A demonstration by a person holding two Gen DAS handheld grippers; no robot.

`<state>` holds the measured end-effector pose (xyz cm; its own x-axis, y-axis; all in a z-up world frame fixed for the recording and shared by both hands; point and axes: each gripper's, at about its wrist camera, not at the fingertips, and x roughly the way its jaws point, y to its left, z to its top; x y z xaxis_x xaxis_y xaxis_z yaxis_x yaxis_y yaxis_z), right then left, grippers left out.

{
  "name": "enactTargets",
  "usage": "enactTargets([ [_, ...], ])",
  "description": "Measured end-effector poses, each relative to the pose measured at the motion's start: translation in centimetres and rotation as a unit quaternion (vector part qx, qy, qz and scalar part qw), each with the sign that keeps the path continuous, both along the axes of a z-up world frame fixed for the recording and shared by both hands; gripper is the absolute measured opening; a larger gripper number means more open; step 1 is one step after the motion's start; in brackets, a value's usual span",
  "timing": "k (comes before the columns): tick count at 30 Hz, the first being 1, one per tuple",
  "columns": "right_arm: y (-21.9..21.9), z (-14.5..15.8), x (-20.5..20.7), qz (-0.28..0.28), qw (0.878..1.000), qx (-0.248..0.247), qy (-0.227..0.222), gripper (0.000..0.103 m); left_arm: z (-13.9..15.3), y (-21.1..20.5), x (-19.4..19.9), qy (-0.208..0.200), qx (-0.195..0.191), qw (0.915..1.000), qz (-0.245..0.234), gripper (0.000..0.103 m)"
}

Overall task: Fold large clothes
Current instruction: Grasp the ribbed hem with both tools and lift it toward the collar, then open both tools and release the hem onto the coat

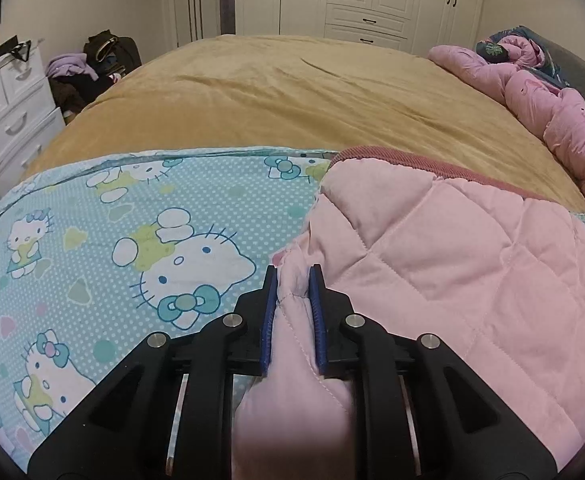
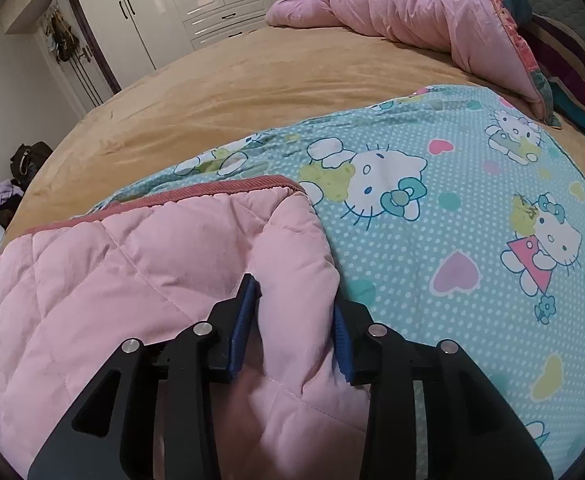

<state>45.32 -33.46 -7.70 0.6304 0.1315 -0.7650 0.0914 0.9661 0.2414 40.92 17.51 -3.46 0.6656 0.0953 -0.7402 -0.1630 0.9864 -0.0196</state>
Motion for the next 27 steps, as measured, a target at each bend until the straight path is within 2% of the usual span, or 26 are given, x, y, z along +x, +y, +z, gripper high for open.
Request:
enactTargets([
  [7,0.1,0.4,-0.3,-0.002,1.000,-0.010,0.008,0.038,0.3,-0.2,-0.4,0.001,-0.002,1.0000,0.001,0.011],
  [8,0.1,0.5,-0.4,-0.004,1.000,-0.013,0.009,0.042,0.4,-0.2,-0.4,0.000,-0.004,1.0000,0.001,0.014],
  [9,0.0,0.9,-0.8,-0.011,1.000,-0.022,0.011,0.055,0.5,-0.1,-0.5,0.001,-0.008,1.0000,-0.001,0.021],
  [10,-0.2,1.2,-1.1,-0.018,0.999,-0.025,0.011,0.064,0.7,-0.1,-0.7,0.004,-0.013,0.9999,-0.004,0.025],
  [11,-0.7,1.7,-1.7,-0.026,1.000,-0.014,0.005,0.077,0.9,-0.1,-0.9,0.004,-0.013,0.9999,-0.004,0.037],
  [12,-1.0,2.2,-2.3,-0.024,1.000,0.000,-0.003,0.080,1.3,-0.1,-1.2,0.002,-0.012,0.9999,-0.005,0.049],
  [13,-1.2,2.6,-2.7,-0.021,1.000,0.006,-0.007,0.080,1.6,-0.2,-1.5,-0.002,-0.012,0.9999,-0.007,0.053],
  [15,-0.9,4.1,-4.4,-0.008,1.000,0.007,-0.026,0.080,2.6,-0.5,-2.5,-0.012,-0.008,0.9999,-0.006,0.073],
  [18,0.7,6.7,-7.8,0.039,0.997,0.008,-0.068,0.082,4.3,-1.3,-4.4,-0.033,-0.008,0.9993,-0.013,0.091],
  [19,1.3,7.2,-8.6,0.051,0.996,0.007,-0.074,0.085,4.7,-1.7,-4.9,-0.036,-0.010,0.9991,-0.018,0.093],
  [20,2.1,7.9,-9.8,0.070,0.994,0.005,-0.087,0.093,5.0,-2.2,-5.5,-0.038,-0.010,0.9989,-0.026,0.094],
  [23,4.9,9.0,-13.0,0.130,0.986,-0.006,-0.101,0.094,5.7,-4.7,-7.8,-0.039,-0.009,0.9974,-0.060,0.094],
  [27,7.8,8.7,-15.8,0.179,0.980,-0.018,-0.084,0.094,5.4,-8.1,-11.0,-0.032,-0.017,0.9938,-0.105,0.094],
])
